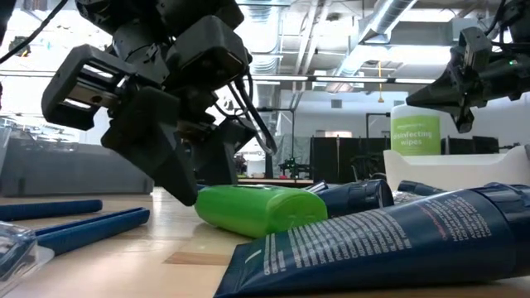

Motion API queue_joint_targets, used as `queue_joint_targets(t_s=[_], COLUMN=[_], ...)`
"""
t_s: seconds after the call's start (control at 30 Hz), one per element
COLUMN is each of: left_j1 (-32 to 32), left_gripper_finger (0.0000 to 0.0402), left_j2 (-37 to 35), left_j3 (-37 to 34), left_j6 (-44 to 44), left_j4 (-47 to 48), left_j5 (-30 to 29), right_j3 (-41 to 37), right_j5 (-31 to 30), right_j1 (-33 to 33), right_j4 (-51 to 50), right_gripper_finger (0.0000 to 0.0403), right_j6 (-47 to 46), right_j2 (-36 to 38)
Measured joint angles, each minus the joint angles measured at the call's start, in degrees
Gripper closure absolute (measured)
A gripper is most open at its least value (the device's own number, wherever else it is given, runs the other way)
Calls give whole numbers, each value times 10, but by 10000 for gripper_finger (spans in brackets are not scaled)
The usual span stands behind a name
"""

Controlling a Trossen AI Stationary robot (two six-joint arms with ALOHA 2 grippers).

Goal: Pick & Place Travel size toiletries
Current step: Put the green shampoo into the transparent bin

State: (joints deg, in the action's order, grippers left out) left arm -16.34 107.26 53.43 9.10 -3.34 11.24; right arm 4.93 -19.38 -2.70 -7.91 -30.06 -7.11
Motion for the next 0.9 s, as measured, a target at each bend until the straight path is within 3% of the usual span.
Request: queue_joint_targets(t_s=[0.3,0.63,0.9], left_j1=[0,0,0], left_gripper_finger=[251,276,321], left_j2=[0,1,1], left_j3=[0,0,0], left_j6=[26,38,53], left_j4=[-3,-7,-7], left_j5=[13,13,28], right_j3=[0,0,0], right_j5=[0,0,0], right_j1=[0,0,0], right_j4=[0,0,0], right_gripper_finger=[403,403,403], right_j6=[0,0,0], right_j2=[0,0,0])
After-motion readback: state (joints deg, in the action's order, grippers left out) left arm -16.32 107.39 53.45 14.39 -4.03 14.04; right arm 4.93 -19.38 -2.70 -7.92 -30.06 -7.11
